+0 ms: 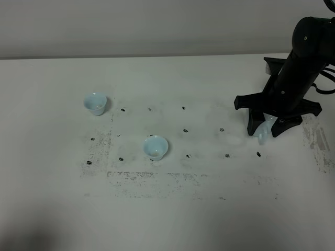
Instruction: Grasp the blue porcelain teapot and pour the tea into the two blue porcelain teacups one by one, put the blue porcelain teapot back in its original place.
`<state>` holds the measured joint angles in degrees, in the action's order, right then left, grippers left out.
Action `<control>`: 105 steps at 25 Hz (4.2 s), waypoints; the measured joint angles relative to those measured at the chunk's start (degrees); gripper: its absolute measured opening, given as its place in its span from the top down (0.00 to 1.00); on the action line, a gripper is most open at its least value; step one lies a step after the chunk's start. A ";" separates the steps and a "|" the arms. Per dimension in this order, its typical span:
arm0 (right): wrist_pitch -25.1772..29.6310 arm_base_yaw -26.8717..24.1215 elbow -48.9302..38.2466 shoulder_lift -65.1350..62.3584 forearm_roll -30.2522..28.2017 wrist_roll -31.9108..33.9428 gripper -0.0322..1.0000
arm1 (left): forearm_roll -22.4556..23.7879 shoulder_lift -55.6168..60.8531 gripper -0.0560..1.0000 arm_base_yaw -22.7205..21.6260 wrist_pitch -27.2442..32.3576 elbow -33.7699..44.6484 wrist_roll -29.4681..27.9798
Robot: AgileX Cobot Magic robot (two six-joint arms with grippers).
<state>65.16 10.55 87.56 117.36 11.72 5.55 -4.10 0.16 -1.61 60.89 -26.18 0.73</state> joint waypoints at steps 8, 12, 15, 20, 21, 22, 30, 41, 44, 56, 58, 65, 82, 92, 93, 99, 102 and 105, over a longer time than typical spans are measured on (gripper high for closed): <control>-2.51 0.00 0.05 1.23 -0.21 1.32 0.50 | 0.00 0.00 0.26 0.00 0.00 0.00 0.00; -3.09 0.00 0.10 2.40 -0.23 1.63 0.50 | 0.00 0.00 0.26 0.00 0.00 0.00 0.00; -3.21 0.00 0.17 3.63 -0.80 1.80 0.50 | 0.00 0.00 0.26 0.00 0.00 0.00 0.00; -3.26 0.00 0.22 4.52 -2.02 1.80 0.50 | 0.00 0.00 0.26 0.00 0.00 0.00 0.00; -3.26 0.00 0.22 4.63 -2.07 1.80 0.50 | 0.00 0.00 0.26 0.00 0.00 0.00 0.00; -3.26 0.00 0.22 4.72 -2.07 1.80 0.50 | 0.00 0.00 0.26 0.00 0.00 0.00 0.00; -4.40 0.00 0.22 5.03 -2.07 1.97 0.51 | 0.00 0.00 0.26 0.00 0.00 0.00 0.00; -4.53 0.00 0.22 5.72 -2.07 1.97 0.65 | 0.00 0.00 0.26 0.00 0.00 0.00 0.00; -4.58 0.00 0.22 5.75 -2.07 1.97 0.71 | 0.00 0.00 0.26 0.00 0.00 0.00 0.00; -4.19 0.00 0.22 5.75 -4.75 1.19 0.93 | 0.00 0.00 0.26 0.00 0.00 0.00 0.00; -4.17 0.00 0.22 5.75 -4.82 0.54 0.93 | 0.00 0.00 0.26 0.00 0.00 0.00 0.00; -6.70 0.00 0.22 4.62 -4.88 -0.61 0.93 | 0.00 0.00 0.26 0.00 0.00 0.00 0.00; -9.34 0.00 0.22 3.31 -5.00 -3.29 0.93 | 0.00 0.00 0.26 0.00 0.00 0.00 0.00; -14.95 0.00 0.16 3.31 -5.87 -7.11 0.93 | 0.00 0.00 0.26 0.00 0.00 0.00 0.00; -15.71 0.00 0.16 3.31 -5.87 -7.75 0.93 | 0.00 0.00 0.26 0.00 0.00 0.00 0.00; -20.86 0.00 0.16 1.93 -5.92 -10.63 0.93 | 0.00 0.00 0.26 0.00 0.00 0.00 0.00; -21.79 -0.41 -0.56 1.37 -5.78 -12.31 0.93 | 0.00 0.00 0.26 0.00 0.00 0.00 0.00; -25.42 -1.28 -4.64 0.21 -3.22 -14.50 0.93 | 0.00 0.00 0.26 0.00 0.00 0.00 0.00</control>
<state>39.74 9.27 82.92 117.56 8.50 -8.95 -4.10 0.16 -1.61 60.89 -26.18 0.73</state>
